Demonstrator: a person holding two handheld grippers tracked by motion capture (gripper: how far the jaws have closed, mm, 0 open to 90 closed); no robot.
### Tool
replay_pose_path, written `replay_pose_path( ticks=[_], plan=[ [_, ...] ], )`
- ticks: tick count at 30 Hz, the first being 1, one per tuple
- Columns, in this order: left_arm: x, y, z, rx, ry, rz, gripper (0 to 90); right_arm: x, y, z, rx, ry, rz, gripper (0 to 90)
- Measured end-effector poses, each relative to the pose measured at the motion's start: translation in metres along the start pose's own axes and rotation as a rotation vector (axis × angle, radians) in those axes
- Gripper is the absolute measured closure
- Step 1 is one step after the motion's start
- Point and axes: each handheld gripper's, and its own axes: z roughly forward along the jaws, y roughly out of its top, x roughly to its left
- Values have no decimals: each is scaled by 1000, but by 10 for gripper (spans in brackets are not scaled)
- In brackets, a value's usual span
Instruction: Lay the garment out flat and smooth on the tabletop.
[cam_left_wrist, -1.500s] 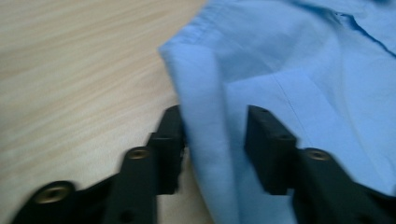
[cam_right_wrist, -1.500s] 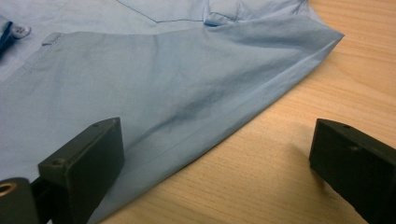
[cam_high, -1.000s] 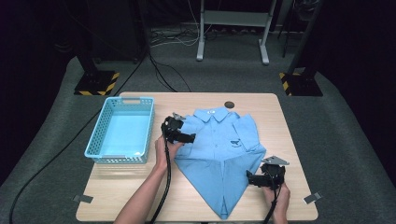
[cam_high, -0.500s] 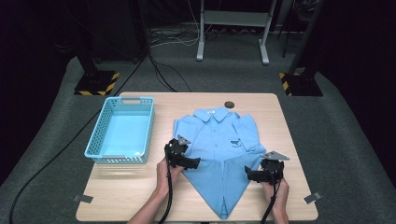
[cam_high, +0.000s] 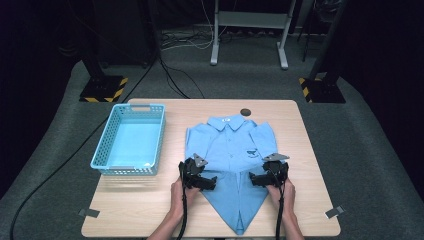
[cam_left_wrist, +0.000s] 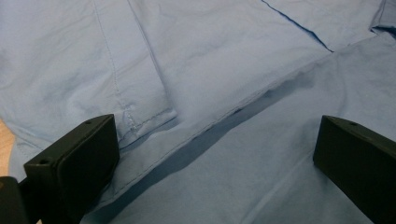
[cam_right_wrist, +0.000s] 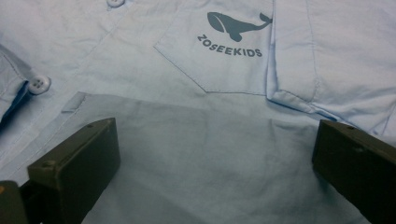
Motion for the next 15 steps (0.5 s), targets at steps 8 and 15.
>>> replay_pose_path(
  ticks=[8,15],
  plan=[
    [-5,5,5,1,-10,13,0,0,-5,-2,-19,-16,14,2],
    [-10,8,8,-1,-25,28,0,3,-12,-9,-26,-36,32,6]
  ],
)
